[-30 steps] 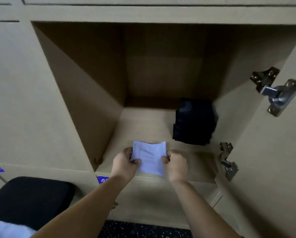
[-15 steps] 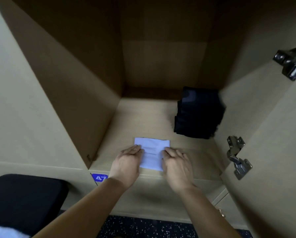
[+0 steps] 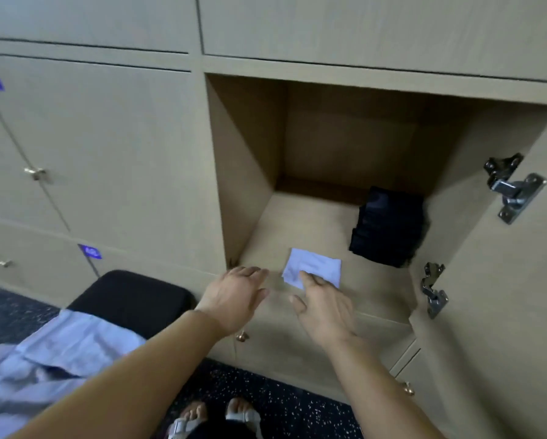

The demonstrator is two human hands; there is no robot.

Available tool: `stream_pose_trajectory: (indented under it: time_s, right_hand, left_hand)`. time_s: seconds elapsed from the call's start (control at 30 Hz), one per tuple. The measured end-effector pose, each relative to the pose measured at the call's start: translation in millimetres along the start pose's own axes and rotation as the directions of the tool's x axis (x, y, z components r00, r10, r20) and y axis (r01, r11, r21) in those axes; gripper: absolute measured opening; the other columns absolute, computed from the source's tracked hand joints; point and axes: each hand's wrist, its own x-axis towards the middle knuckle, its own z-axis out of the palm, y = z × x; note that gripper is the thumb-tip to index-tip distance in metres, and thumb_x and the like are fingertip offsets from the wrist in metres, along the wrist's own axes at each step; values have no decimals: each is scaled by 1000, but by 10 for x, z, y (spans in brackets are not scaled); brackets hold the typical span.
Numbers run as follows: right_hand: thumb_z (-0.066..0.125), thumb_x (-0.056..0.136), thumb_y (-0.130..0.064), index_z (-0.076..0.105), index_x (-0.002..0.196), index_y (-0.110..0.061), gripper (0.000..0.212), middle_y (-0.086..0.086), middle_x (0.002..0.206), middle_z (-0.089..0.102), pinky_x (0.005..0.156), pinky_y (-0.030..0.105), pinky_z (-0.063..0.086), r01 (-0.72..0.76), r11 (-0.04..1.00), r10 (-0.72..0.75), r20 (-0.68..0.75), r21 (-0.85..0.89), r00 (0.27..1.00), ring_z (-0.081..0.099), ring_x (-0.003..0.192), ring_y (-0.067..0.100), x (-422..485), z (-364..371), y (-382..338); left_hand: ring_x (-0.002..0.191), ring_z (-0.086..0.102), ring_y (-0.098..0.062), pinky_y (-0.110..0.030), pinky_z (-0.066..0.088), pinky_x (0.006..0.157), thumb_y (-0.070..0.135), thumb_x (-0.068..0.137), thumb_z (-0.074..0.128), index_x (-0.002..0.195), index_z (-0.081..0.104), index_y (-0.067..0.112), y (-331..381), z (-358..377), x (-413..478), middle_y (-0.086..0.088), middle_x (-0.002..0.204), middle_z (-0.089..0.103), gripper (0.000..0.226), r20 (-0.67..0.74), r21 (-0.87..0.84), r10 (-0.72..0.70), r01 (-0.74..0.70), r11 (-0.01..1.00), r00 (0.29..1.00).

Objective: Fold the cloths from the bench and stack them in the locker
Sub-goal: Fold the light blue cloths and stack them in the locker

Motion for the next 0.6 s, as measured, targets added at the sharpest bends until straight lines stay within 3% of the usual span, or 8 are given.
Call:
stream_pose_trajectory:
  time_s: [0.07,0.13,0.3,0.37,0.5,0.6]
  right_hand:
    - [45,98,-39,50,124,-19,34,0,130,57,82,31,41,47,999,-46,-44,11,998,52,118,23,-162,-88,-230]
    - [46,97,-38,51,98,-20,19,0,117,61,72,31,35,104,994,-102,-85,21,991,55,111,23,-361,-162,-535]
    - [48,96,-36,58,119,-19,30,1,123,60,86,32,42,229,965,-216,-105,126,971,53,117,24,-837,-179,-1426]
    - [48,96,-35,57,122,-17,33,0,127,59,89,33,44,267,950,-260,-66,164,963,53,118,24,-1023,-102,-1768]
    - [47,95,-28,59,113,-13,26,0,120,60,80,33,44,368,908,-373,-13,200,928,55,110,26,-1313,158,-2322]
    - [47,95,-23,59,102,-10,20,1,107,59,72,32,38,403,885,-425,51,232,904,54,102,28,-1440,324,-2653]
  left_hand:
    - [134,42,-20,-29,33,104,39,103,38,138,51,21,-100,-188,-316,2,147,46,42,-33,30,-47,48,998,998]
    - [133,43,-18,-29,34,104,42,102,39,134,55,22,-242,-337,-690,3,145,49,41,-52,59,-96,99,993,994]
    - [127,49,-22,-29,38,103,52,91,27,131,59,17,-648,-572,-1832,0,139,55,62,-73,32,-254,256,966,965]
    - [129,48,-20,-30,37,104,41,99,37,134,57,17,-844,-589,-2306,1,142,53,47,-92,-3,-342,343,939,935]
    - [123,52,-22,-33,43,95,31,101,47,127,60,16,-1293,-520,-3198,1,135,57,33,-124,-30,-485,485,874,866]
    - [126,51,-25,-33,41,98,27,101,49,130,60,13,-1635,-448,-3778,-1,138,56,35,-144,-56,-608,607,793,781]
